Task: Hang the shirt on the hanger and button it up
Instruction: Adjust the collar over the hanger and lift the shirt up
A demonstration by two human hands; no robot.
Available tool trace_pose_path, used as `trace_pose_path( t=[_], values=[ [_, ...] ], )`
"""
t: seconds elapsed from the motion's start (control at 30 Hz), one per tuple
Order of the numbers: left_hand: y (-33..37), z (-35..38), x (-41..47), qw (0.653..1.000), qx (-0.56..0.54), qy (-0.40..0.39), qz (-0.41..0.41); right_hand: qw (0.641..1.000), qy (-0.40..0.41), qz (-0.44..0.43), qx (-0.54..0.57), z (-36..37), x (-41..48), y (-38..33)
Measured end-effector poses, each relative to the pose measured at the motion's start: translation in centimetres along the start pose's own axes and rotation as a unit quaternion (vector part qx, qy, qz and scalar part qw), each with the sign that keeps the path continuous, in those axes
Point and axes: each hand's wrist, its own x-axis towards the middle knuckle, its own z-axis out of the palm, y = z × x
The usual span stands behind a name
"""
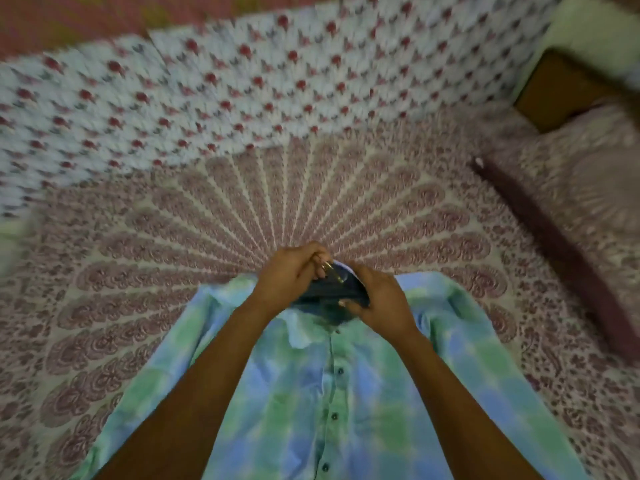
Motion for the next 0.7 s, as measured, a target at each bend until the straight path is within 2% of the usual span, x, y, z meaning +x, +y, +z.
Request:
trace_pose_path(
  t=[0.23,0.4,0.6,0.7],
  values=[
    [9.6,-12.9,-0.7,0.998,-0.043,0.046,0.016,0.995,0.033,-0.050,0.082,-10.2,-0.1,-11.0],
    [15.6,-22.4,-6.0,0.992,-0.103,0.071,0.019,0.988,0.079,-0.047,0.127,-17.9,-2.7,-18.5],
    [19.3,-27.8,-14.7,0.996,-0.076,0.024,-0.026,0.974,0.174,-0.105,0.097,-25.4,-9.3,-27.5],
    [22.9,-29.4,-16.7,0.999,-0.032,0.032,0.014,0.967,0.213,-0.127,0.064,-28.7,-12.2,-31.2]
  ],
)
